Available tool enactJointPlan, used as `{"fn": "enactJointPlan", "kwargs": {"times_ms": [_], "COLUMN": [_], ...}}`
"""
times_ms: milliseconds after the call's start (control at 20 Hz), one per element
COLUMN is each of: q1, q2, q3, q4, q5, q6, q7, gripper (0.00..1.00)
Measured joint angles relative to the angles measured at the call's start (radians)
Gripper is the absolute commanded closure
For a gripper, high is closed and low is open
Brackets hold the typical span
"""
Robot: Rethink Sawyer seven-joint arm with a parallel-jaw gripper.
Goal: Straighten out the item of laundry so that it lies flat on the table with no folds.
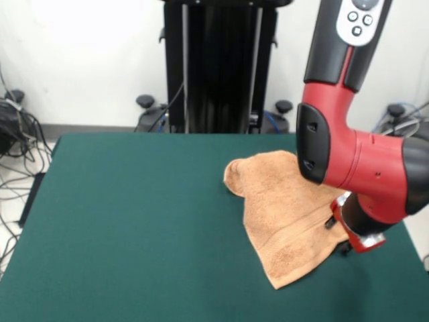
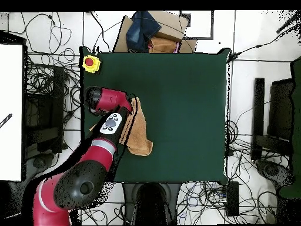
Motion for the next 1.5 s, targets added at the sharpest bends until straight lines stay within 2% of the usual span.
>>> {"fn": "enactJointPlan", "kwargs": {"times_ms": [450, 850, 950, 1250, 1400, 1450, 1500], "q1": [0.010, -0.011, -0.041, -0.214, -0.287, -0.347, -0.357], "q2": [-0.013, -0.146, -0.186, -0.310, -0.345, -0.371, -0.375], "q3": [0.001, 0.003, 0.003, 0.022, 0.035, 0.047, 0.049], "q4": [0.025, 0.181, 0.211, 0.284, 0.299, 0.305, 0.306], "q5": [0.000, -0.027, -0.055, -0.213, -0.283, -0.345, -0.356], "q6": [-0.027, -0.114, -0.137, -0.204, -0.212, -0.212, -0.212], "q7": [0.000, 0.000, -0.001, -0.048, -0.096, -0.150, -0.161], "gripper": [0.00, 0.00, 0.00, 0.00, 0.00, 0.00, 0.00]}}
